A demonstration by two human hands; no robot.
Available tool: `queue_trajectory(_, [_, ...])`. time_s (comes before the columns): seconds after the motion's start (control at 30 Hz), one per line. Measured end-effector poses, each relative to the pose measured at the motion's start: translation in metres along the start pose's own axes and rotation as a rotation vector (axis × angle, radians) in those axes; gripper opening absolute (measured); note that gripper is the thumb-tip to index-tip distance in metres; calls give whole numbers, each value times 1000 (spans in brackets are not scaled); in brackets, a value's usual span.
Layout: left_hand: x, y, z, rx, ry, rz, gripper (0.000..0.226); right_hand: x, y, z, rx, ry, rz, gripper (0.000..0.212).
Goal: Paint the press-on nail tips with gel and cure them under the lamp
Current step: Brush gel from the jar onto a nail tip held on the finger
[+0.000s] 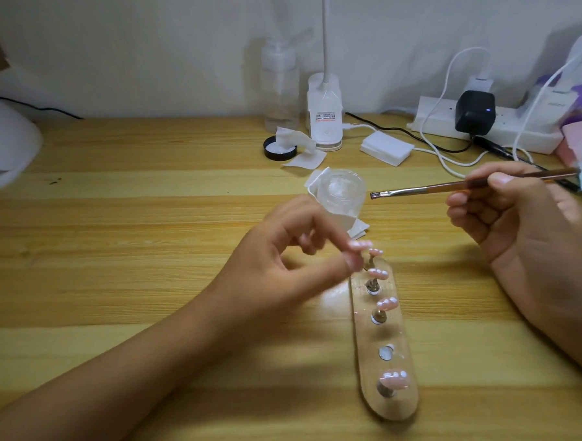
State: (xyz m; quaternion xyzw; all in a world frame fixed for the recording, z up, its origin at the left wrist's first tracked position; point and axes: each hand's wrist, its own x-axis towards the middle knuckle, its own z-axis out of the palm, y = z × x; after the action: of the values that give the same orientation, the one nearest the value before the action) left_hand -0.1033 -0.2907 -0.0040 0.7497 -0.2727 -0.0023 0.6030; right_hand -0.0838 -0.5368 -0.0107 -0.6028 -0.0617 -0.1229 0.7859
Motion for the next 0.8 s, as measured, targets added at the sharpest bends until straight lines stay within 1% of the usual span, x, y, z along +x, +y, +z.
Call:
queue_trajectory(0.1, [-5,4,6,326,-161,251,10,1,-1,0,-1,7,15,36])
queue_trajectory(0.13, [-6,5,8,403,-205,299,11,2,-1,0,-2,6,14,35])
queue_trajectory(0.2, [-8,4,11,503,-259,343,11,1,-1,1,-10,1,5,31])
queue_trajectory(0.3, [-9,1,13,528,-281,363,11,-2,-1,2,-33,-18,-12,22])
queue_trajectory(0.4, [-10,-1,15,517,-299,352,11,-3,-1,3,-43,-27,-20,19])
queue_trajectory(0.63, [-10,-2,11,484,-296,335,9,-2,-1,1,-43,-26,-16,22])
queue_trajectory(0.8, [-11,-5,7,480,-294,289,12,-1,1,0,-49,-31,-16,25])
